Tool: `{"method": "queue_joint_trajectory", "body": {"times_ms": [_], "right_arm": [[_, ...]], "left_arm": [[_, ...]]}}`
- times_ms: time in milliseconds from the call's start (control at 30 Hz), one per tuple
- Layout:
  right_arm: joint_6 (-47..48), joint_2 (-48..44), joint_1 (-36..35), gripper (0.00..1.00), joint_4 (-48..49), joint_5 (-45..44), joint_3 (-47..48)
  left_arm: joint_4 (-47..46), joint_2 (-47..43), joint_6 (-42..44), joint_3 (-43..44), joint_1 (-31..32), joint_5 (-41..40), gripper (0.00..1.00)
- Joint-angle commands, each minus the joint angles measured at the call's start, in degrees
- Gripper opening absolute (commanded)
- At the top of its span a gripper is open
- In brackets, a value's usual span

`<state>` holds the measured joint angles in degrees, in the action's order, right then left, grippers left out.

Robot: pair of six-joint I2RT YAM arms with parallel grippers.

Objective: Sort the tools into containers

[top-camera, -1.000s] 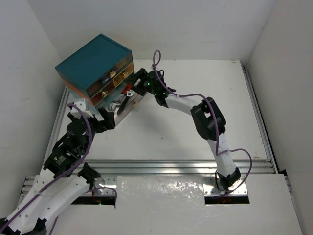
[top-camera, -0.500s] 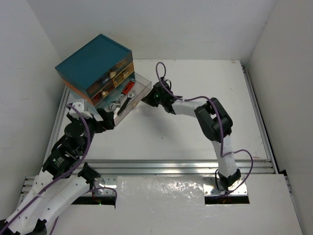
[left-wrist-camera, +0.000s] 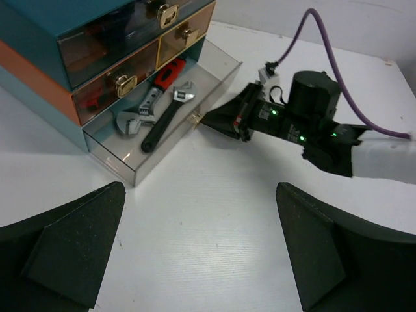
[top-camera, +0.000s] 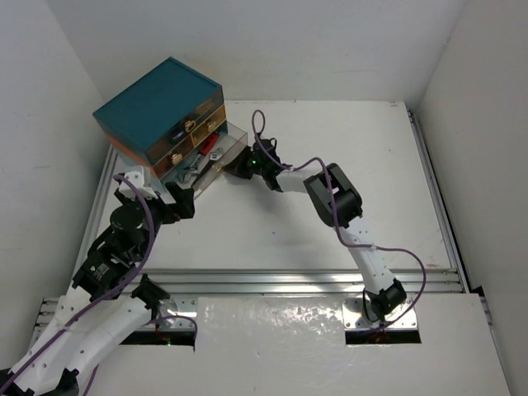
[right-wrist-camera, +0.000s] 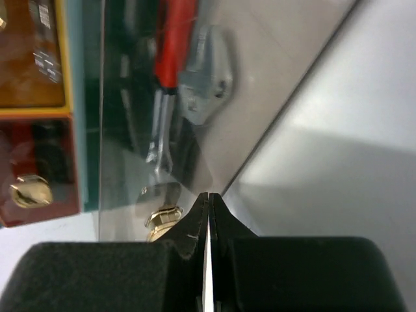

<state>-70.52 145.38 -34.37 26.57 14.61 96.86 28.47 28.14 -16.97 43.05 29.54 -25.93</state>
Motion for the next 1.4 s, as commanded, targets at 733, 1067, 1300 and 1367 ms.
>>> {"method": "queue_joint_trajectory", "body": {"times_ms": [733,1067,1300,1367], "right_arm": [[-8.85,23.02,-5.44,0.01,16.86,-8.1,36.29],[-7.44,24.42,-5.97,0.06,20.89,-12.5,36.73],[-1.12,8.2,-4.92,0.22,32.83,-10.92,6.57],[4.58,-4.76,-3.7,0.4,36.53,-13.54,-11.48]], "left_arm": [[-2.63,0.16,0.71,-0.33,-1.41,3.25,1.0],[-2.98,-1.16,0.97,-0.51,-1.41,4.4,1.0],[-2.81,-0.81,0.63,-0.6,-1.41,2.39,1.0],[-2.19,0.24,-0.34,-0.16,-1.5,0.02,1.0]]}}
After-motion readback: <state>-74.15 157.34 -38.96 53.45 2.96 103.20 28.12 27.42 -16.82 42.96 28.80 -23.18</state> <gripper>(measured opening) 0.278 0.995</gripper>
